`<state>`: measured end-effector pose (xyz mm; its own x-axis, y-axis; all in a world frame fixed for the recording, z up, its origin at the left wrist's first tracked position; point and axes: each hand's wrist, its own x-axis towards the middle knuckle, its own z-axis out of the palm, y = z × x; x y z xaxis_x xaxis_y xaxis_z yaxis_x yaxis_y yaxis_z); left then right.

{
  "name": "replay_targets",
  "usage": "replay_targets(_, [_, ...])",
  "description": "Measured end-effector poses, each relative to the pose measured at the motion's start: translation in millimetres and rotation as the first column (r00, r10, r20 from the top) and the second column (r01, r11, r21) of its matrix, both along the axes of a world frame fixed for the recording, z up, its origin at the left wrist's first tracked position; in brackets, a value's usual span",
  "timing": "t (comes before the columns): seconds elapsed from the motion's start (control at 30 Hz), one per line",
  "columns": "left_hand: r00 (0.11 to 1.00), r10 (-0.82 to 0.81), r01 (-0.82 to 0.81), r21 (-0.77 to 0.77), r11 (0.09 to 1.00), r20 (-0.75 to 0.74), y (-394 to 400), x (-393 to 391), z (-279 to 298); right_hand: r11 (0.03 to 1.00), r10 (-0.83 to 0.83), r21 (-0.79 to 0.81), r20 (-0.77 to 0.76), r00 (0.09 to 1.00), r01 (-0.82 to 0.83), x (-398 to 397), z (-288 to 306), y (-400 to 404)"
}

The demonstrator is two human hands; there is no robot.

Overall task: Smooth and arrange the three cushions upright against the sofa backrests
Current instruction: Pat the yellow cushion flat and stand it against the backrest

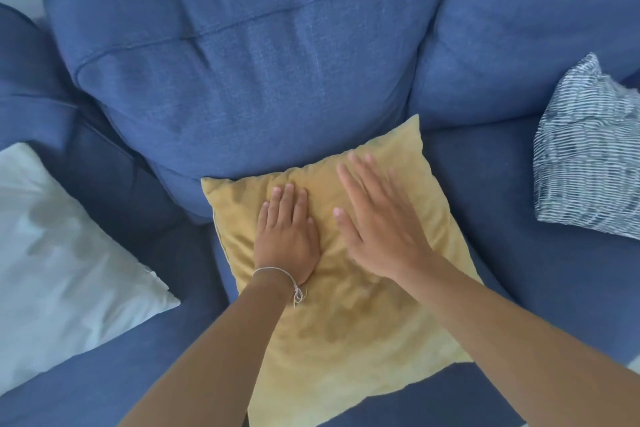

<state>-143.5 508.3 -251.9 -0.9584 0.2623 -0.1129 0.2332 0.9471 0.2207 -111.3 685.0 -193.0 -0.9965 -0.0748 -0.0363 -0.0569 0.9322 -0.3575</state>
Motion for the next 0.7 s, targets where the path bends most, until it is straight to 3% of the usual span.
replay_targets(0.03, [1.000, -0.009, 0.009, 0.013, 1.000, -0.012, 0, 0, 1, 0.999, 0.038, 0.023, -0.045, 0.998, -0.037, -2, -4, 6])
replay_targets(0.07, [1.000, -0.010, 0.011, 0.025, 1.000, -0.011, 0, 2, 2, 0.994, 0.073, 0.081, 0.032, 0.997, -0.075, -1, -14, 15])
replay_targets(0.13, [0.999, -0.008, 0.008, 0.004, 1.000, 0.041, -3, 8, 2, 0.968, 0.050, 0.211, 0.357, 0.933, -0.133, 10, -47, 26])
replay_targets(0.17, [0.998, 0.011, -0.010, -0.007, 1.000, 0.056, -4, 11, 0, 0.968, 0.013, 0.223, 0.415, 0.910, -0.115, 8, -58, 29])
replay_targets(0.27, [0.994, 0.073, -0.074, 0.010, 0.997, 0.078, -10, 7, -2, 0.986, -0.013, 0.162, 0.333, 0.943, -0.044, -6, -55, 21])
replay_targets(0.47, [0.995, 0.051, -0.056, 0.052, 0.997, 0.081, -20, 0, 8, 0.988, -0.013, 0.154, 0.232, 0.973, -0.024, -12, -34, 17])
replay_targets(0.6, [0.988, 0.150, -0.155, 0.134, 0.979, 0.043, -36, -25, 6, 0.980, 0.067, 0.171, 0.193, 0.979, -0.101, -49, -36, 21])
replay_targets(0.63, [0.977, 0.210, -0.213, 0.134, 0.968, 0.036, -47, -36, 3, 0.981, 0.030, 0.183, 0.206, 0.978, -0.069, -59, -43, 31])
replay_targets(0.7, [0.938, 0.338, -0.346, 0.125, 0.930, 0.076, -67, -52, 0, 0.964, -0.245, 0.144, 0.157, 0.957, 0.223, -76, -52, 54])
